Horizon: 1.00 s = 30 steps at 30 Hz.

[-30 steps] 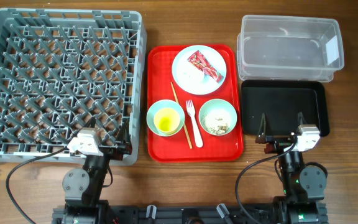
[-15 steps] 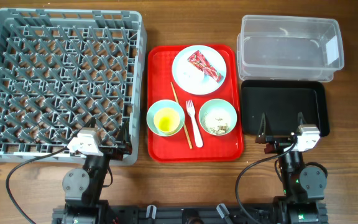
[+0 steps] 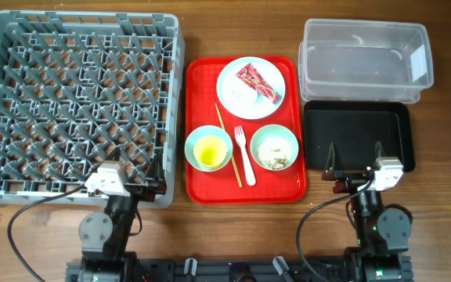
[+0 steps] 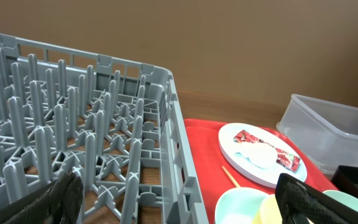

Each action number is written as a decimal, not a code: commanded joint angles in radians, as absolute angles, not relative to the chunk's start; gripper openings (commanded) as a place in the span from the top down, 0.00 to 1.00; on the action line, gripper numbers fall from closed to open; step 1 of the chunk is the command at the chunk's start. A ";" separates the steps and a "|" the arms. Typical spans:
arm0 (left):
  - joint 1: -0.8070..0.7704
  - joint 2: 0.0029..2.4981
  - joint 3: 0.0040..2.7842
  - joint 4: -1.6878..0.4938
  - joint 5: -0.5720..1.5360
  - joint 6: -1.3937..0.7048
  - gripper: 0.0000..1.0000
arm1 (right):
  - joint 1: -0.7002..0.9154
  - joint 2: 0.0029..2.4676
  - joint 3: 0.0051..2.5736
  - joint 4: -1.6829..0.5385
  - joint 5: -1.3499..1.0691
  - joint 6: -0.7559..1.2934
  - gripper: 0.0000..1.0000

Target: Sort waste into correct bins and load items into the dishwasher rack

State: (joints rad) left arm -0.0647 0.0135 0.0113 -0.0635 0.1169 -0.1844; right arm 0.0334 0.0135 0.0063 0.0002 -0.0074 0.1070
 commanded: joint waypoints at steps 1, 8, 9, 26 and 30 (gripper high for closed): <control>-0.070 0.007 0.007 -0.062 0.114 -0.192 0.00 | 0.028 0.007 0.009 0.008 -0.067 0.139 0.00; -0.070 0.123 0.179 -0.217 0.058 -0.220 0.00 | 0.028 0.142 0.187 -0.092 -0.071 0.139 0.00; -0.070 0.160 0.214 -0.242 0.049 -0.221 0.00 | 0.028 0.185 0.221 -0.104 -0.073 0.139 0.00; -0.069 0.854 0.784 -0.665 0.027 -0.218 0.00 | 0.028 0.980 1.029 -0.632 -0.272 0.143 0.00; -0.069 0.840 0.784 -0.677 0.032 -0.217 0.00 | 0.039 0.982 1.029 -0.569 -0.349 0.127 0.00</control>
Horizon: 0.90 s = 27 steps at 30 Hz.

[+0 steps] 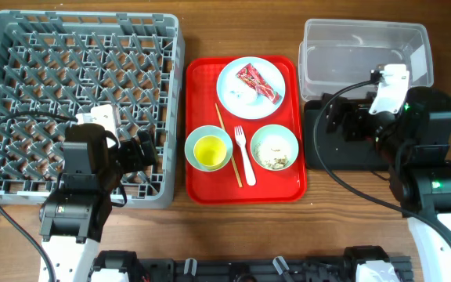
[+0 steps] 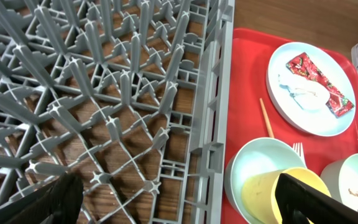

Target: Sort waste into correct bins and load items into the dishwasher rack

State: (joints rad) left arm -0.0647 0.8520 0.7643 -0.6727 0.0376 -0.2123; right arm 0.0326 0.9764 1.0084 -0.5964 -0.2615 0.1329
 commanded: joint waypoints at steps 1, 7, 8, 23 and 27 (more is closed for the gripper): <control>-0.069 0.840 0.784 -0.677 0.032 -0.217 0.00 | 0.047 0.986 1.029 -0.566 -0.345 0.132 0.00; -0.069 0.840 0.784 -0.674 0.032 -0.217 0.00 | 0.203 1.142 1.150 -0.583 -0.238 0.133 0.00; -0.069 0.840 0.784 -0.674 0.032 -0.217 0.00 | 0.238 1.183 1.196 -0.595 -0.198 0.131 0.00; -0.069 0.841 0.784 -0.675 0.032 -0.217 0.00 | 0.448 1.919 1.619 -0.609 0.000 0.187 0.08; -0.069 0.841 0.784 -0.675 0.032 -0.217 0.00 | 0.448 2.043 1.619 -0.602 0.000 0.227 0.13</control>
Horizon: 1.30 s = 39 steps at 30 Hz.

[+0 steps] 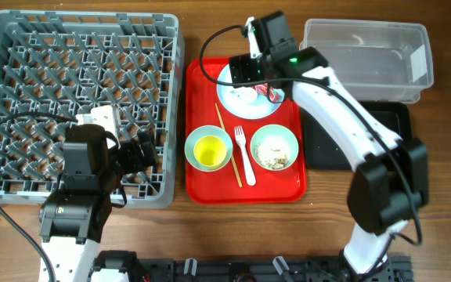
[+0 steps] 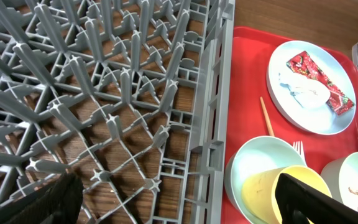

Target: Sort waste into correct bins and load items into the dishwasher rack

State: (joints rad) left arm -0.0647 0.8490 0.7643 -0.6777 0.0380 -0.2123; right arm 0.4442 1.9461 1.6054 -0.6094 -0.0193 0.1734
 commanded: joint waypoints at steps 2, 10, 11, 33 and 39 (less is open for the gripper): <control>-0.069 0.841 0.784 -0.675 0.032 -0.218 0.00 | 0.448 2.090 1.619 -0.605 -0.009 0.247 0.14; -0.069 0.841 0.784 -0.675 0.032 -0.217 0.00 | 0.449 2.169 1.615 -0.605 -0.060 0.265 0.32; -0.069 0.841 0.784 -0.675 0.032 -0.217 0.00 | 0.449 2.169 1.615 -0.607 -0.060 0.266 0.38; -0.069 0.841 0.784 -0.690 0.032 -0.217 0.00 | 0.240 1.743 1.616 -0.702 0.265 0.291 0.90; -0.069 0.841 0.784 -0.690 0.032 -0.218 0.00 | 0.113 1.760 1.615 -0.656 0.229 0.288 0.09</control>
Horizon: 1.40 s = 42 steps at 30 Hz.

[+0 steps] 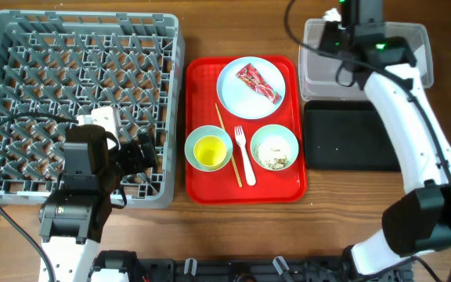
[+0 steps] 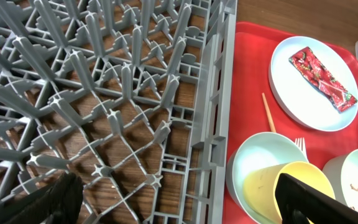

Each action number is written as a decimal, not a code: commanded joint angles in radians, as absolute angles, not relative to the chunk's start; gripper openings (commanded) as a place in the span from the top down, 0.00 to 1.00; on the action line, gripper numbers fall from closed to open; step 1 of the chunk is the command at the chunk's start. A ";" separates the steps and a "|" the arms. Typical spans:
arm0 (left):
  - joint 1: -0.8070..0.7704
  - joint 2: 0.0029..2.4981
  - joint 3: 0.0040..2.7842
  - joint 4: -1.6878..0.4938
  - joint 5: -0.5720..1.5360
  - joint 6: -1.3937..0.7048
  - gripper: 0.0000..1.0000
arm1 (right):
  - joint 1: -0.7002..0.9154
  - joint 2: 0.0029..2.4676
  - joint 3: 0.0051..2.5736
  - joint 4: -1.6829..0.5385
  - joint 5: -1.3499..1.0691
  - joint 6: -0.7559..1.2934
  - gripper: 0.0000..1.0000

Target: Sort waste into correct bins and load items into the dishwasher rack

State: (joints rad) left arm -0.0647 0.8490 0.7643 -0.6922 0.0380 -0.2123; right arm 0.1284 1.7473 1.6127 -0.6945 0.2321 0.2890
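A white plate on the red tray carries only a red wrapper, which the left wrist view also shows. A yellow cup sits in a pale green bowl. Beside them lie a white fork, a chopstick and a bowl with food scraps. My left gripper hangs open over the front right of the grey rack, holding nothing. My right gripper is above the far left corner of the clear bin; its jaws are hidden.
A black tray lies in front of the clear bin, right of the red tray. The rack fills the left side of the table. My right arm stretches from the front right corner across the black tray to the bin.
My right gripper has gone from the white plate to the clear bin's far left corner. The white crumpled wad that lay on the plate is gone. The left arm has not moved.
Both arms were first folded low at the table's front edge. Then the left gripper was open over the rack's front right and the right arm over the black tray. Then the right gripper was at the plate's white wad. Now it is over the clear bin.
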 commanded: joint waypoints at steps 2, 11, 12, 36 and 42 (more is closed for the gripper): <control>-0.069 0.841 0.784 -0.690 0.032 -0.218 0.00 | 0.112 1.747 1.616 -0.624 0.175 0.266 0.00; -0.069 0.841 0.784 -0.690 0.032 -0.217 0.00 | 0.287 1.777 1.615 -0.649 -0.168 0.020 0.00; -0.069 0.841 0.784 -0.690 0.032 -0.217 0.00 | 0.316 1.804 1.615 -0.656 -0.141 -0.005 0.00; -0.069 0.841 0.784 -0.698 0.032 -0.217 0.00 | 0.357 2.185 1.611 -0.657 -0.023 0.030 0.00; -0.069 0.841 0.784 -0.697 0.032 -0.217 0.00 | 0.357 2.196 1.594 -0.683 -0.023 0.030 0.17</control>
State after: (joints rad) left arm -0.0647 0.8490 0.7643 -0.6968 0.0380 -0.2123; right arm 0.3584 2.1719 1.6096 -0.6727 -0.0402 0.0284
